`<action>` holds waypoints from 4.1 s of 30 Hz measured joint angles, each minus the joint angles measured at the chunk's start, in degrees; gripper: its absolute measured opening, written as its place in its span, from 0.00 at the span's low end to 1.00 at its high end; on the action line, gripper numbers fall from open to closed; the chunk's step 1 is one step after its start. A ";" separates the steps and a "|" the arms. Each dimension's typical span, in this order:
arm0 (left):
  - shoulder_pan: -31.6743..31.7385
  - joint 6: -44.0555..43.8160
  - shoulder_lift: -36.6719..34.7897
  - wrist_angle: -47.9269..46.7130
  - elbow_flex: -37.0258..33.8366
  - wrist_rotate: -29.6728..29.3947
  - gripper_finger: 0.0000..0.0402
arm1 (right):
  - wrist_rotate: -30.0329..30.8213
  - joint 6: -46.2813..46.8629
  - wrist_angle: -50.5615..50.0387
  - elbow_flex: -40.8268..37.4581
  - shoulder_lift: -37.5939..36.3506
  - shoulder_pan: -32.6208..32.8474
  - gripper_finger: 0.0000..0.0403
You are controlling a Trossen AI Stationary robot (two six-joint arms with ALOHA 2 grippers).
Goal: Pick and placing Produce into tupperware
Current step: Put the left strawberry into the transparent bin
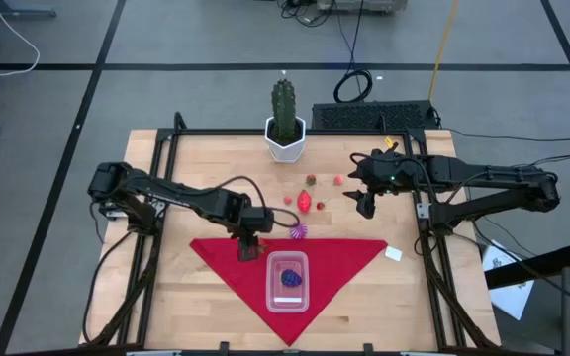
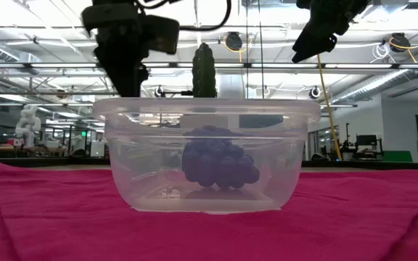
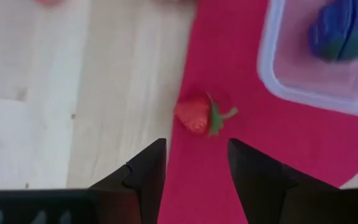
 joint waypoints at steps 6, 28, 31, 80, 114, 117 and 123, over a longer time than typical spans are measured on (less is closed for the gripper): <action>0.54 -3.87 2.12 -0.92 0.00 -0.44 0.45 | 0.00 0.00 0.01 -0.02 -0.02 -0.04 0.63; 1.16 -43.53 2.27 0.59 0.00 -1.49 0.69 | 0.00 -1.51 -0.47 -0.02 -0.02 -0.06 0.63; 1.16 -44.91 2.41 1.26 0.00 -1.32 0.69 | 0.00 -1.95 -0.45 -0.02 -0.02 -0.05 0.63; 1.33 -45.89 10.49 6.66 -0.02 4.52 0.69 | 0.00 -1.95 -1.32 -0.04 -0.02 -0.04 0.63; 1.92 -42.91 13.57 6.71 -0.07 5.15 0.69 | -0.07 -1.95 -1.71 -0.04 -0.02 0.00 0.63; 1.92 -42.85 13.57 6.71 -0.07 5.12 0.69 | -0.07 -1.95 -1.73 -0.04 -0.02 0.00 0.63; 1.92 -42.53 13.57 6.64 -0.07 5.09 0.69 | -0.07 -1.95 -1.71 -0.04 -0.02 0.00 0.63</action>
